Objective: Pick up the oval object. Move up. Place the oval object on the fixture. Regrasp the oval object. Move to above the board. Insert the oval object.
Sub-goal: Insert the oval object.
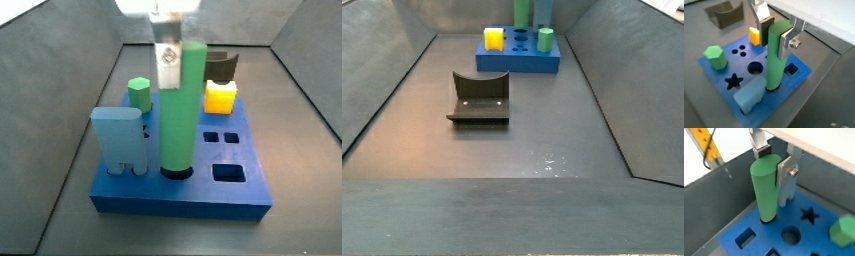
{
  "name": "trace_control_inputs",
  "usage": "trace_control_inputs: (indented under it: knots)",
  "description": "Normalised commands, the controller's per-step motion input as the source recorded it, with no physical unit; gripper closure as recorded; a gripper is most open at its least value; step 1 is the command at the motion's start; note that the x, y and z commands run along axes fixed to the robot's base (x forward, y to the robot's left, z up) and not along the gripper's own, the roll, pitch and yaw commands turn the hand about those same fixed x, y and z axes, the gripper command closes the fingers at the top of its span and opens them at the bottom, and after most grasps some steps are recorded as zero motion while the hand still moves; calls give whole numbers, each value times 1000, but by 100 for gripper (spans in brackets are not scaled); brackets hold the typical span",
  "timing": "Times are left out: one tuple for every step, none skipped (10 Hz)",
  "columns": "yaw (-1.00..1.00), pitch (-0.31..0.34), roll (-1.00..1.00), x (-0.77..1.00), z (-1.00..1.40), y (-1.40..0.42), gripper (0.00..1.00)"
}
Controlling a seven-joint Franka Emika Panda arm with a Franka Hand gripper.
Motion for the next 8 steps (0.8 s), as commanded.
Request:
trace_control_inputs:
  knots:
    - [0,0,0,0,-40,0,100]
    - [-103,0,20,-166,-300,-123,100]
    - [-131,0,20,-414,-454,-6,100]
    - [-134,0,0,-497,-460,0,100]
    - [-49,0,11,-191,-611,9,100]
    - [0,-31,17,-77,-746,177,100]
    - [0,-17,0,0,-734,337,100]
    - [0,0,0,0,-477,400,100]
